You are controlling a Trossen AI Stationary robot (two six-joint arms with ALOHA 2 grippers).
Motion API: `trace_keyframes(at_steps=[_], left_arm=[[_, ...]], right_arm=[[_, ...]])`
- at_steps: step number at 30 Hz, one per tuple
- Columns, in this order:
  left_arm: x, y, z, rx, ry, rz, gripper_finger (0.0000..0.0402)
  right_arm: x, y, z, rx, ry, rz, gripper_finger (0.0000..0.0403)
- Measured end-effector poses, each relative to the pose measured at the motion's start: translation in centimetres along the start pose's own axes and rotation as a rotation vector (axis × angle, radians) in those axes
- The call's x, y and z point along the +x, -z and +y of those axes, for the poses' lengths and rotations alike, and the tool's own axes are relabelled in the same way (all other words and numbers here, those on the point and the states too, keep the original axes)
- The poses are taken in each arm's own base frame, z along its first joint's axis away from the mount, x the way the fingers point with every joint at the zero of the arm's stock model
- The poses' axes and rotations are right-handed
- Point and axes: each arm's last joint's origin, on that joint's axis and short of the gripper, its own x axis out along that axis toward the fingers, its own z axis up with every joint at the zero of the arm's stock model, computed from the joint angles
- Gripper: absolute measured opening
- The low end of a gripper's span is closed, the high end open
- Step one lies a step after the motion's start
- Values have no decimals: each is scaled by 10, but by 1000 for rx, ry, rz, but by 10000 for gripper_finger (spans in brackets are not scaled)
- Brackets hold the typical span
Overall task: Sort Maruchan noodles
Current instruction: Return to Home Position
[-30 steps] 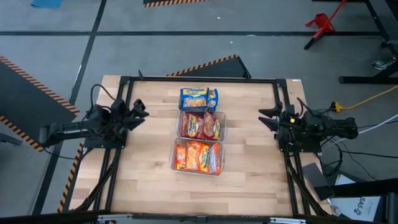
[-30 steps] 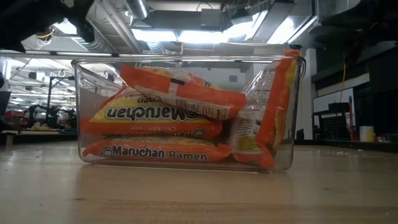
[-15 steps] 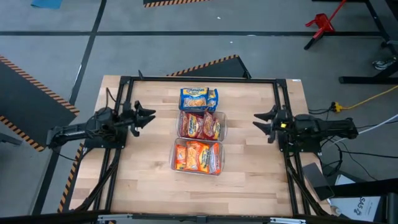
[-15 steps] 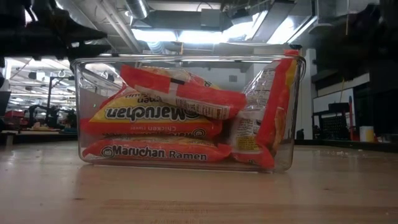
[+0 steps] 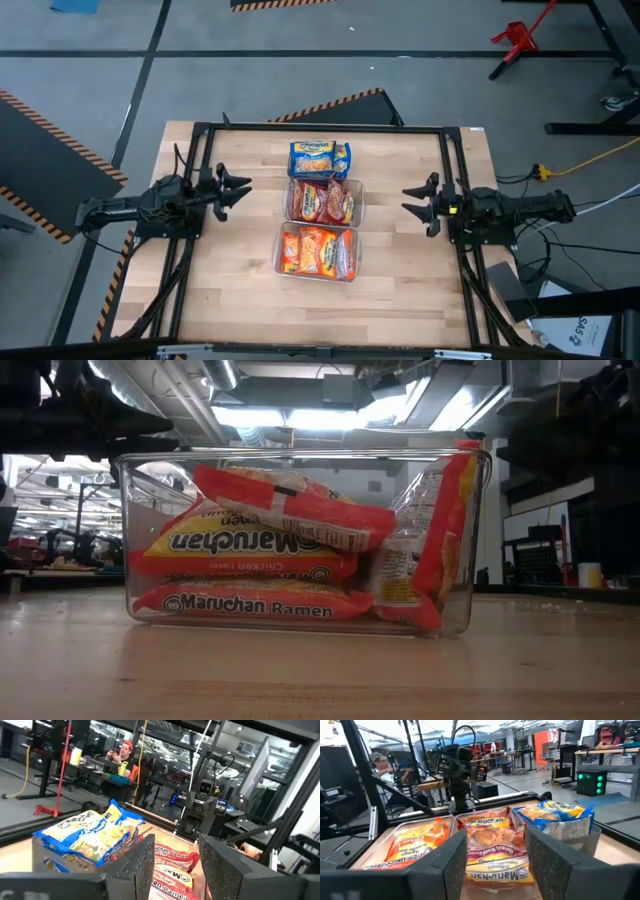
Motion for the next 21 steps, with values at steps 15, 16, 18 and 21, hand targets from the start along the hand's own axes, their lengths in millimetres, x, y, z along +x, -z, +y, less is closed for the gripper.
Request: trace_keyframes(at_steps=[15, 16, 18, 21], left_arm=[[0, 0, 0, -2, 5, 2, 147], [0, 0, 0, -2, 5, 2, 147], [0, 0, 0, -2, 5, 2, 147], [0, 0, 0, -2, 5, 2, 147]], right_arm=[[0, 0, 0, 58, -14, 6, 186], [0, 0, 0, 58, -14, 6, 186], [0, 0, 0, 58, -14, 6, 186], [0, 0, 0, 58, -14, 6, 186]])
